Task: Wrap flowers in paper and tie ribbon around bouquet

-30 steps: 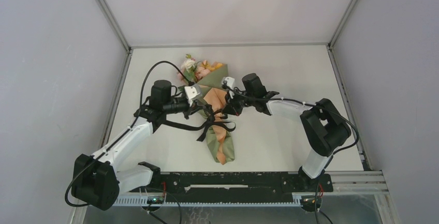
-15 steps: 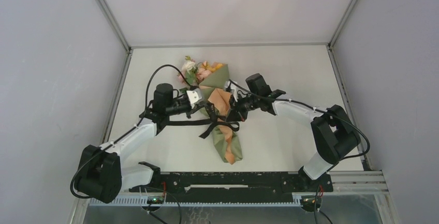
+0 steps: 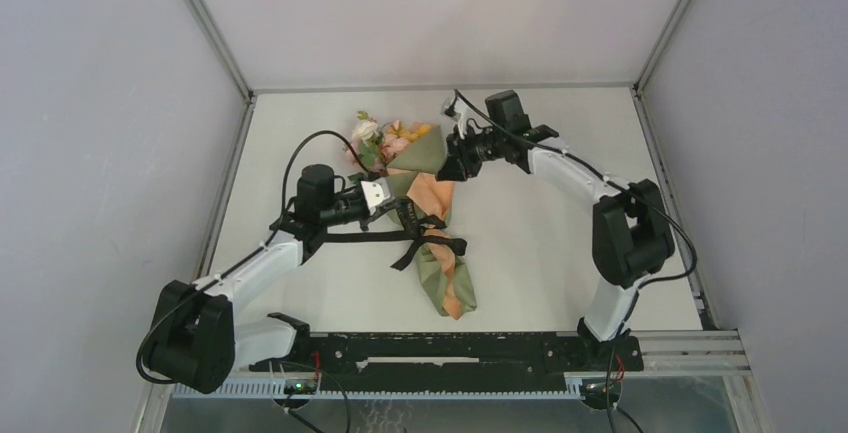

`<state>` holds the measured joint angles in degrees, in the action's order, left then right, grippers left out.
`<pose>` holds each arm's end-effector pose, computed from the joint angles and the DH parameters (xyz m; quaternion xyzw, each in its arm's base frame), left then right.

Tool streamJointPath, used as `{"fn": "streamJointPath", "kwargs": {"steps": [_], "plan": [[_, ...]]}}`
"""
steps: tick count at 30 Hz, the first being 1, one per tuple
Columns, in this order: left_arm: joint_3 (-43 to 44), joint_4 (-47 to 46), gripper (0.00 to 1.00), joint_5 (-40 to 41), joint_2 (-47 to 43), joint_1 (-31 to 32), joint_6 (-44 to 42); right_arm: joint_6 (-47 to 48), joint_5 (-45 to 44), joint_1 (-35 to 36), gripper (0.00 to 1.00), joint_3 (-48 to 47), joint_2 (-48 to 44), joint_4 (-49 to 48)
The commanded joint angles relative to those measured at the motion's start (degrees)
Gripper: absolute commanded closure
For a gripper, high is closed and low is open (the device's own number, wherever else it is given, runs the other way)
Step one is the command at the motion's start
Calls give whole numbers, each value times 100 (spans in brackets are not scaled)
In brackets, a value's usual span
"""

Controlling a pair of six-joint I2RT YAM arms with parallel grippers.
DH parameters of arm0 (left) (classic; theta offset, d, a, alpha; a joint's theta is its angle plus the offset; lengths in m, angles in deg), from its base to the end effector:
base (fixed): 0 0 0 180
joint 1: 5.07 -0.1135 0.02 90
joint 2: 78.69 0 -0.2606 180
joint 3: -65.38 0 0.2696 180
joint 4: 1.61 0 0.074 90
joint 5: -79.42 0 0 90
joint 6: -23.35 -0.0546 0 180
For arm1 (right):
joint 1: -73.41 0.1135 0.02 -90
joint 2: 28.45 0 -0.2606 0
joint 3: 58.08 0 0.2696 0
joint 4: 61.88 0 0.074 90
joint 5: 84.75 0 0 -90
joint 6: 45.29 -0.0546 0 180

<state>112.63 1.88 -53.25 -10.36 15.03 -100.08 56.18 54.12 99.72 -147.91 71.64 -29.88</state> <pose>0.2494 -0.1307 0.2113 0.5285 0.6112 -0.2456 0.5355 0.3514 0.2196 0.2481 -0.4279 0.7335 0.4227 0.3165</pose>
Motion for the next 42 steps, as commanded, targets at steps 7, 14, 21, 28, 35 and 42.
{"fn": "streamJointPath", "kwargs": {"steps": [7,14,21,28,35,42], "plan": [[-82,-330,100,-282,-203,-23,107,858,-71,495,78,-627,837,1151],[-82,-383,100,-236,-211,-23,172,1193,468,595,75,-615,1196,1563],[-64,-309,100,-215,-225,-21,145,1387,172,567,76,-564,1081,1818],[-56,-338,100,-295,-238,-22,150,1157,-283,474,75,-495,659,1769],[-33,-258,100,-450,-395,-10,252,435,-10,290,74,115,-404,910],[-54,-316,100,-467,-410,-6,317,156,-700,344,76,712,-526,715]]}}
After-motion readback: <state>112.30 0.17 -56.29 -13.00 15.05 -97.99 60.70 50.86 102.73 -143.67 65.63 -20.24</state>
